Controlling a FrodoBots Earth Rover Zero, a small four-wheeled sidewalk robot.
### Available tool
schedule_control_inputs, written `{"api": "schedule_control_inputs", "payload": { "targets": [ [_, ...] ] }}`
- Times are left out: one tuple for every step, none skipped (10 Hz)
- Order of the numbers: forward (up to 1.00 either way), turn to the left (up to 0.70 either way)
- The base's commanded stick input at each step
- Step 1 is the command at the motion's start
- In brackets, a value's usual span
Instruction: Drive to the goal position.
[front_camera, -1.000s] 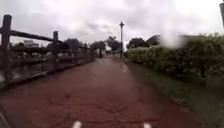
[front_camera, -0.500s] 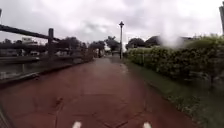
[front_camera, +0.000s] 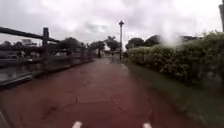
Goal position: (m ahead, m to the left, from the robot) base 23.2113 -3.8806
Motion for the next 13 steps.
{"api": "schedule_control_inputs", "payload": {
  "targets": [
    [0.5, 0.0],
    [0.5, 0.0],
    [0.5, 0.0],
    [0.5, 0.0],
    [0.5, 0.0],
    [0.5, 0.0],
    [0.5, 0.0],
    [0.5, 0.0],
    [0.5, 0.0],
    [0.5, 0.0],
    [0.5, 0.0],
    [0.5, 0.0],
    [0.5, 0.0]
  ]
}}
